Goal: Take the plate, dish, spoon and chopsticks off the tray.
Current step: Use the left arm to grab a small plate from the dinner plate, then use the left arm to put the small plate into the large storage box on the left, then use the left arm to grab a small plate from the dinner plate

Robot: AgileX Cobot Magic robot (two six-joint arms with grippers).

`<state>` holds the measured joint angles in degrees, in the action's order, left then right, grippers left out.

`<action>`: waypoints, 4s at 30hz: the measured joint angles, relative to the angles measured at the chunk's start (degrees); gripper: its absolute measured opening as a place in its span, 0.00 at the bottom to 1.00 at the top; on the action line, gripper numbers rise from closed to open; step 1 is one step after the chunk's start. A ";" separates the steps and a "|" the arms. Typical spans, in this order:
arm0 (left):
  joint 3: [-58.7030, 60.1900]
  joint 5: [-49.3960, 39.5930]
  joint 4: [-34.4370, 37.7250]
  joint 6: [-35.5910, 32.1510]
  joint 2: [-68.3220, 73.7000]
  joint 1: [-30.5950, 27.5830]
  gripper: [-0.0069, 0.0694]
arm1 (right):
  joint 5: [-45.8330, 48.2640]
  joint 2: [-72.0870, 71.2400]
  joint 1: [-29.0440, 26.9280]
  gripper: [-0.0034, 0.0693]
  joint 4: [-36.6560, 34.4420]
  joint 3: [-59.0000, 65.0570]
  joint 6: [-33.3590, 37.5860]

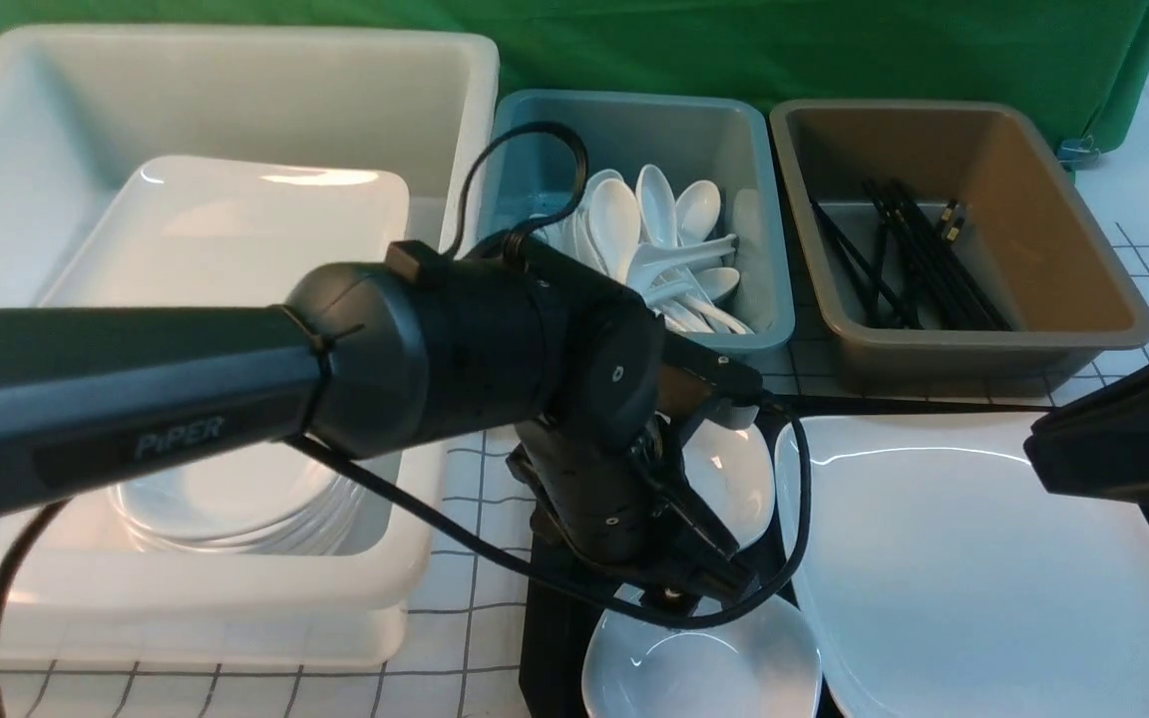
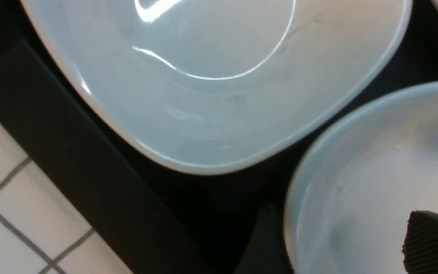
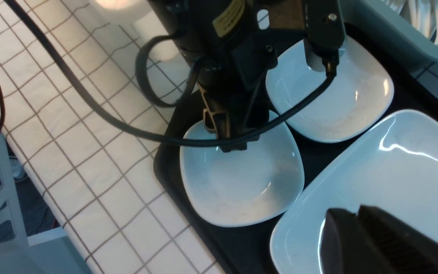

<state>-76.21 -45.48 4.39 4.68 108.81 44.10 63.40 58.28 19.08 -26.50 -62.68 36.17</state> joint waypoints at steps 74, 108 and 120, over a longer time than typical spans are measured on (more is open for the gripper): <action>19.00 -3.27 25.62 -29.67 -26.15 -58.41 0.24 | -10.24 25.23 27.91 0.06 -0.38 -25.73 -2.11; 0.51 6.11 -3.53 -15.26 -13.05 0.62 0.25 | 1.31 7.90 -2.05 0.05 26.51 -5.98 -26.12; 0.51 11.33 -16.81 -9.72 2.66 4.13 0.82 | 0.64 2.79 -2.98 0.05 22.38 -3.97 -23.86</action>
<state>-75.70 -34.15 -12.42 -5.04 111.47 48.23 64.04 61.07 16.10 -4.12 -66.65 12.31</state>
